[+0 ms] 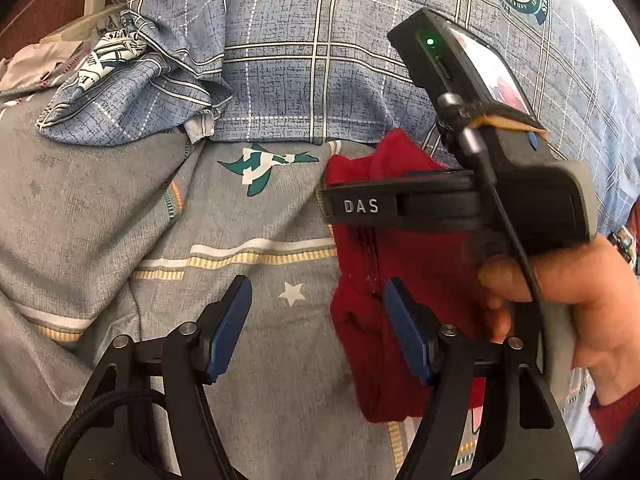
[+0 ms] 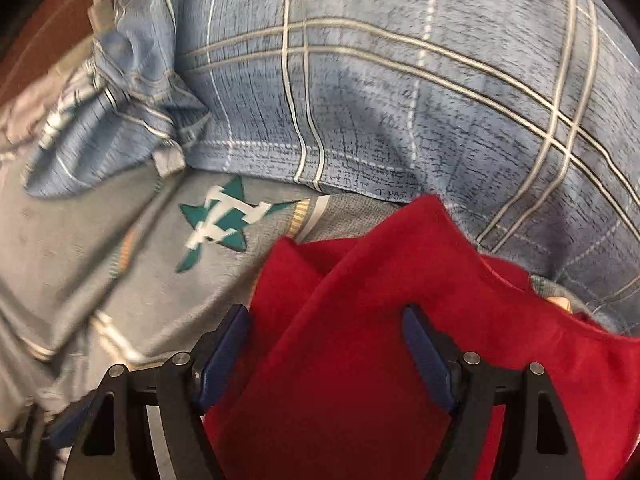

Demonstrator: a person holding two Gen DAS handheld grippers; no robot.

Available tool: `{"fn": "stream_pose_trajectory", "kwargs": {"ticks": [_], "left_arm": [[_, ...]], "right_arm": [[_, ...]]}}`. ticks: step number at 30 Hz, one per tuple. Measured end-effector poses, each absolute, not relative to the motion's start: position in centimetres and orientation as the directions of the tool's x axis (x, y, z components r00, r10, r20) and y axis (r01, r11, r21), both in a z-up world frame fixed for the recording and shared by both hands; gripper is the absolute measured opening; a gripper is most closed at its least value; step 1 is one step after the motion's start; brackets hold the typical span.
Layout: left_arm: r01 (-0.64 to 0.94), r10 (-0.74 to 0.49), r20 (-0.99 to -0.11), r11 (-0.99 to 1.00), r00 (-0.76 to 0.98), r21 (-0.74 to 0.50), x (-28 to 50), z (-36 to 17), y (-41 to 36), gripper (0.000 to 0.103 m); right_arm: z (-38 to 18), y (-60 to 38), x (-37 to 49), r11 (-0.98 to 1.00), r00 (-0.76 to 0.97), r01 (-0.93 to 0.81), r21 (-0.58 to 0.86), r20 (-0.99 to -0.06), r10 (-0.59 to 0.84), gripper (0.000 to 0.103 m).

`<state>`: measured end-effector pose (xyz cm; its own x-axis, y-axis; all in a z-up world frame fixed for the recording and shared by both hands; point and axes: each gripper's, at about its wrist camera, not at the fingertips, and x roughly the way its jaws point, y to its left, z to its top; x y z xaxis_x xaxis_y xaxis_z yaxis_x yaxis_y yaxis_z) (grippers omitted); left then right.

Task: Fold small clothes

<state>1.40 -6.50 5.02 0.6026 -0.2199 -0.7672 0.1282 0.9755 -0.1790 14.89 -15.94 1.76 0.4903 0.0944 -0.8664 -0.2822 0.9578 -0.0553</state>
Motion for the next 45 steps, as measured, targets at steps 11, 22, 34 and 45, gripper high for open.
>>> {"fn": "stream_pose_trajectory", "kwargs": {"ticks": [11,22,34,45], "left_arm": [[0.279,-0.337,-0.765,0.936,0.549,-0.212,0.9,5.0,-9.7,0.069],[0.189,-0.333,-0.781,0.943,0.528,-0.274,2.5,3.6,-8.2,0.069],[0.157,-0.392,-0.766,0.917,0.509,-0.365,4.1,2.4,-7.8,0.069],[0.311,-0.507,-0.637,0.861,0.581,-0.402,3.1,5.4,-8.7,0.03]], "right_arm": [[6.0,-18.1,10.9,0.939,0.615,-0.342,-0.037,-0.764,0.194,0.006],[5.2,-18.1,11.6,0.937,0.544,-0.346,0.049,-0.803,0.243,0.038],[3.9,-17.5,12.4,0.932,0.559,-0.362,0.002,-0.8,0.219,0.013],[7.5,-21.0,11.0,0.941,0.569,-0.328,0.085,-0.777,0.269,0.064]]}}
